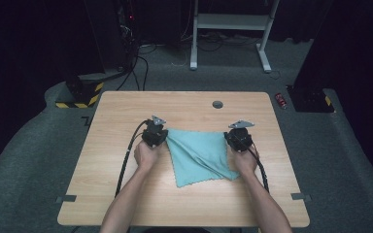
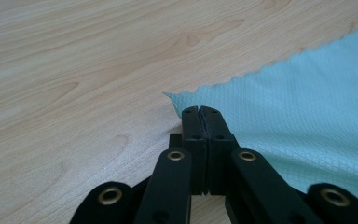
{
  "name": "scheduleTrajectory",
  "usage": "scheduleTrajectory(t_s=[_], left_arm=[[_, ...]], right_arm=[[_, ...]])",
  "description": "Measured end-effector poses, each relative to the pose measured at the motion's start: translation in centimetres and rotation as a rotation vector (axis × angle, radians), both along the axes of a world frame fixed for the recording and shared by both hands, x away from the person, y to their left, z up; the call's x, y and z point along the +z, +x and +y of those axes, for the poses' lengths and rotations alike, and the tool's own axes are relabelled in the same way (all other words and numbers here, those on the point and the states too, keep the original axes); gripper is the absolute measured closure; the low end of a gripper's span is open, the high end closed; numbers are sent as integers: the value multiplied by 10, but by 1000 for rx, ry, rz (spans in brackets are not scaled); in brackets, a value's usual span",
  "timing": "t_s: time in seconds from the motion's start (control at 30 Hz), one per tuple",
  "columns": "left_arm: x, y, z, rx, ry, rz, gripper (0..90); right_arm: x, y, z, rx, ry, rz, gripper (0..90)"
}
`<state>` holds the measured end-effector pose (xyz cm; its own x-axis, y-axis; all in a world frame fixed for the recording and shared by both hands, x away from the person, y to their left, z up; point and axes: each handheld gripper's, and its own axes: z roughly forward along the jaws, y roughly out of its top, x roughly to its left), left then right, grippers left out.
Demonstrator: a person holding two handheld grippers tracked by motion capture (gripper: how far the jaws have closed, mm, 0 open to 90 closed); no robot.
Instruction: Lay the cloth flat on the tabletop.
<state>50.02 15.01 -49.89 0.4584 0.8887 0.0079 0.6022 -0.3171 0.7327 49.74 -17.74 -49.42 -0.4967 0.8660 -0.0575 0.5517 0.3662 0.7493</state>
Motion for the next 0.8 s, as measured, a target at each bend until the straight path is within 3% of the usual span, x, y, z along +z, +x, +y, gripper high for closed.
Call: scheduleTrajectory(t_s=[0.23,0.3,0.4,0.5,0.57,0.63,0.8], left_arm=[[-3,2,2,1,10,4,845],[-2,1,4,6,9,6,794],[5,-6,6,-1,-18,-5,680],[16,-23,4,-48,-45,-15,611],[20,-38,-2,-95,-37,-13,586],[22,-56,-7,-149,-29,1,570],[14,-99,-20,-251,-61,60,558]], right_arm=[[-11,10,1,-23,-26,53,900],[-11,11,-1,-28,-7,60,890],[-10,11,-4,-33,11,72,808],[-7,6,-6,-22,49,64,766],[-4,-1,-6,4,60,63,755],[-1,-9,-5,44,58,53,751],[-1,-30,-6,105,58,69,749]])
